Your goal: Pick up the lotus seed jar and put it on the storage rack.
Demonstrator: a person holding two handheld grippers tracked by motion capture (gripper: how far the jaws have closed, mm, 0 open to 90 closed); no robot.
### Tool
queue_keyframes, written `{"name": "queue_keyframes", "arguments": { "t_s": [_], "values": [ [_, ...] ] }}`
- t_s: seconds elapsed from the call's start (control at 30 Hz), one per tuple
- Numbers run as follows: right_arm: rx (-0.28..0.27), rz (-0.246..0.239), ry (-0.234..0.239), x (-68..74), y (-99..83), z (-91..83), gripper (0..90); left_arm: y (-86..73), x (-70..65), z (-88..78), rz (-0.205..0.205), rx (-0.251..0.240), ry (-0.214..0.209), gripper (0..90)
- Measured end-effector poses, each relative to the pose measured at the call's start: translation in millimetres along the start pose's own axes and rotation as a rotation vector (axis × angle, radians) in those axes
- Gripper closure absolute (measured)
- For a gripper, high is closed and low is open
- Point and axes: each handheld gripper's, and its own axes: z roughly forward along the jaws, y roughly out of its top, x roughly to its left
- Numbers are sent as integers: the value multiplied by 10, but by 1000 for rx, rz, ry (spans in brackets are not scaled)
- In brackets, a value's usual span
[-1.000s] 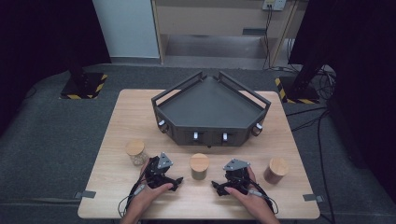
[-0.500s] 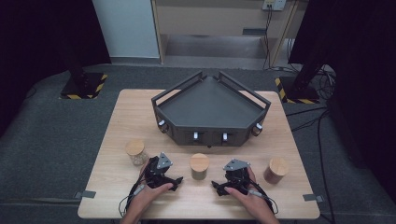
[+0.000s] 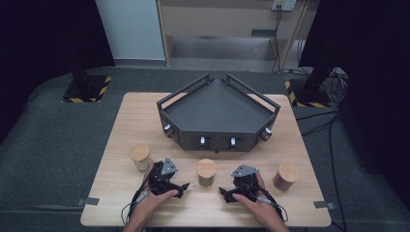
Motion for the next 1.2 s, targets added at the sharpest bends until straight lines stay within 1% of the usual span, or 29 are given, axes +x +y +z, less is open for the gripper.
{"name": "queue_keyframes", "arguments": {
  "t_s": [0.13, 0.43, 0.93, 1.2],
  "values": [
    [0, 0, 0, 0, 0, 0, 10, 23, 2, -51, 0, -6, -7, 19],
    [0, 0, 0, 1, 0, 0, 10, 101, -3, -158, 22, -10, -4, 20],
    [0, 0, 0, 1, 0, 0, 10, 160, 39, -291, 22, -25, -5, 20],
    [0, 0, -1, 1, -1, 0, 9, 188, 64, -334, 24, -29, -7, 20]
  ]
}}
